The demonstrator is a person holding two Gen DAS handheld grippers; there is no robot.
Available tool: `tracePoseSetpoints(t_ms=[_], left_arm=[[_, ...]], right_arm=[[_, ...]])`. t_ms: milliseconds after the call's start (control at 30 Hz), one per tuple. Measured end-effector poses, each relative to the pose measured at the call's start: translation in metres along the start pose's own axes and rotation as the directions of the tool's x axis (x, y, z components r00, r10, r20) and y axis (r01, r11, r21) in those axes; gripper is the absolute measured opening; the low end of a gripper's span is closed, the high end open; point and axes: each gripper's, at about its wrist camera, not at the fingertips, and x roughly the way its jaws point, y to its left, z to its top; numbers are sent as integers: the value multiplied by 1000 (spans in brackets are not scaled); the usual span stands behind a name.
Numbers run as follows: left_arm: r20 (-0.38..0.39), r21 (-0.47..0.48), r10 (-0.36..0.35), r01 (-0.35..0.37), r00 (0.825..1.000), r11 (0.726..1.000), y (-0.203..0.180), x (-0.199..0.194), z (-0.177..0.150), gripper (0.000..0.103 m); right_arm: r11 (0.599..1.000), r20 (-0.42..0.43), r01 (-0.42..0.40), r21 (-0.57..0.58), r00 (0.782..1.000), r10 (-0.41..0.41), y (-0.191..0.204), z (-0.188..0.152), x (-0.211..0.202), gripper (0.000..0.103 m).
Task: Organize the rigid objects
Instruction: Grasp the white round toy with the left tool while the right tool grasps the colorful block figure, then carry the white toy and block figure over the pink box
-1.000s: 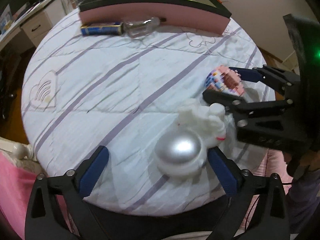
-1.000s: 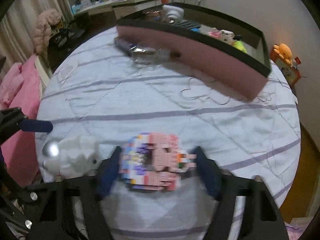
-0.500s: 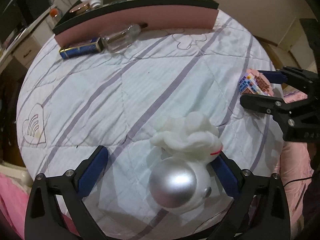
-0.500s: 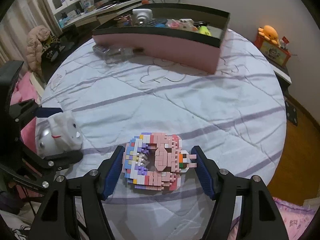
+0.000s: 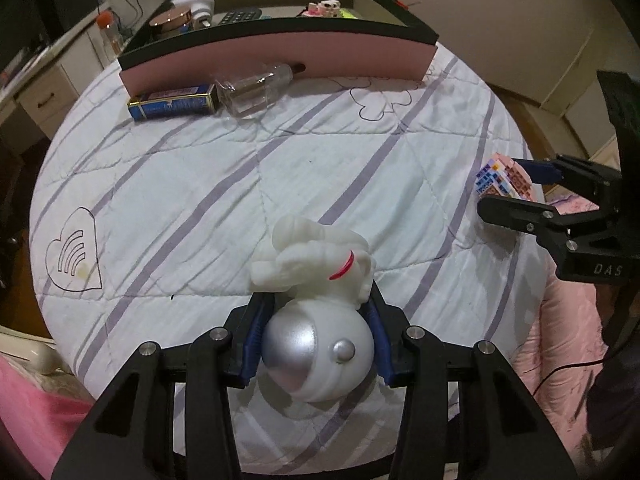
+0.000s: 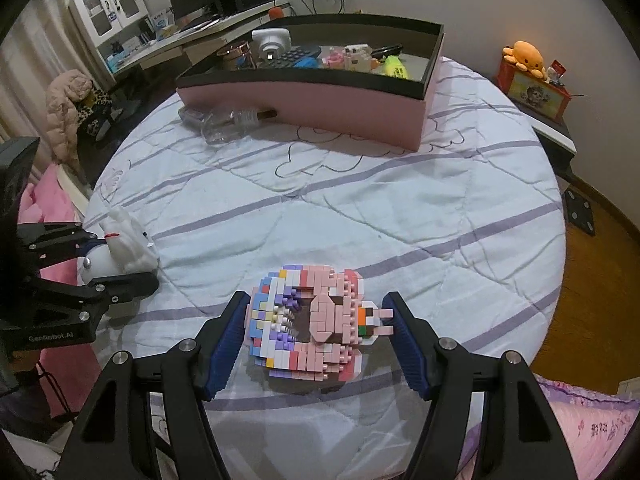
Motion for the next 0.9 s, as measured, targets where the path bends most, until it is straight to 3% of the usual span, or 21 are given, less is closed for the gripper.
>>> tracePoseSetpoints(t_ms=[433, 600, 900], left_arm=[[2, -9, 3, -3, 1000, 1000, 3, -7, 24, 45], [36, -14, -17, 17, 999, 1000, 9, -20, 33, 45], [118, -10, 12, -10, 993, 1000, 10, -51, 36, 45]], right_arm=[[999, 66, 32, -8, 997, -31, 20, 10, -34, 69], [998, 103, 56, -10, 993, -55, 31, 12, -55, 69], [996, 151, 87, 15, 985, -88, 45, -2, -86, 69]])
